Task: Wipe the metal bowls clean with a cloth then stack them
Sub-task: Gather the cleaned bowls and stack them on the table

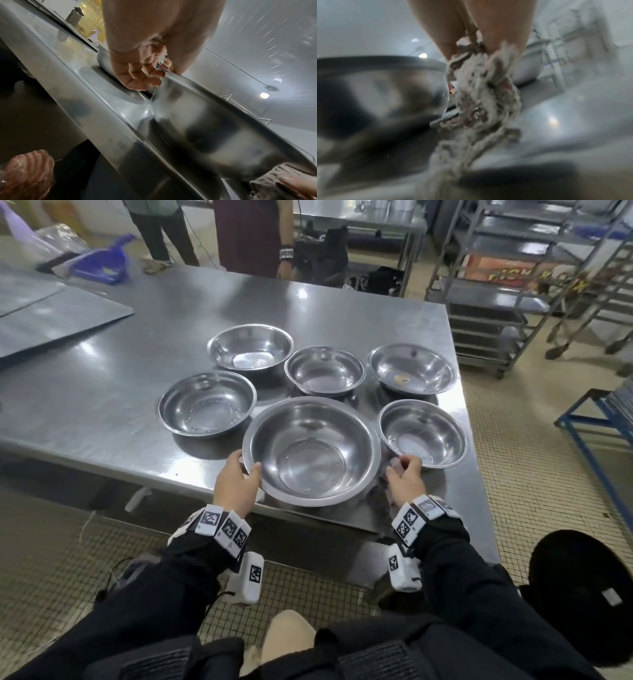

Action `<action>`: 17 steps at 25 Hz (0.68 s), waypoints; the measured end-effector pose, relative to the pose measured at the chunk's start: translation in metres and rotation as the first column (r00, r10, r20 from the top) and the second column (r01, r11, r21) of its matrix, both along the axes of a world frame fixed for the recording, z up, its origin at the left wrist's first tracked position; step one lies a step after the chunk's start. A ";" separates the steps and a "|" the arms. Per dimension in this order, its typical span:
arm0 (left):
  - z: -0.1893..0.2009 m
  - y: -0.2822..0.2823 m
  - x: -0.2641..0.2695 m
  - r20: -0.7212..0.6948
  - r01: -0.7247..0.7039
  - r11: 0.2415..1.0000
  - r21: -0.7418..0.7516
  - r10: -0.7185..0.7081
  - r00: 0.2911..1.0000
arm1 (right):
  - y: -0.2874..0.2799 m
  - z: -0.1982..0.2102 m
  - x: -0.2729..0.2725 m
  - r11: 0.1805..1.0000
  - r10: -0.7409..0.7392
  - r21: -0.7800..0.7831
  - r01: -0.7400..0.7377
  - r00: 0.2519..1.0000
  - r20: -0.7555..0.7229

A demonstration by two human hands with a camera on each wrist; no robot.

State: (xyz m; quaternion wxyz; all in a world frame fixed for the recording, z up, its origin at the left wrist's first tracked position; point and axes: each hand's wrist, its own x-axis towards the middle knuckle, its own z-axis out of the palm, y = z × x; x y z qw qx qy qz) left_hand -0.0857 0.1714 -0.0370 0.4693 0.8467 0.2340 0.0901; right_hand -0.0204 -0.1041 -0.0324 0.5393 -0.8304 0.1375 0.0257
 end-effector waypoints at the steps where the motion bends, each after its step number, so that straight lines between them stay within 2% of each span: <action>1: 0.000 0.001 -0.001 0.012 -0.002 1.000 0.014 0.002 1.000 | -0.002 -0.004 -0.002 1.000 0.001 -0.031 -0.001 1.000 0.025; 6: -0.004 0.002 -0.002 0.035 -0.012 1.000 0.023 0.011 0.999 | 0.010 -0.006 -0.006 0.999 0.016 0.050 -0.018 0.998 0.055; 10: -0.008 0.008 0.006 0.048 0.001 0.996 0.092 -0.006 0.999 | 0.027 -0.013 -0.007 0.980 0.133 -0.167 -0.109 0.981 0.140; 14: -0.004 0.014 0.021 0.024 0.032 0.989 0.146 -0.036 0.999 | 0.032 -0.007 0.011 0.979 0.110 -0.187 -0.076 0.978 0.177; 17: 0.000 0.020 0.036 -0.014 0.069 0.978 0.196 -0.068 0.998 | 0.033 0.006 0.025 0.960 0.120 -0.270 -0.072 0.979 0.167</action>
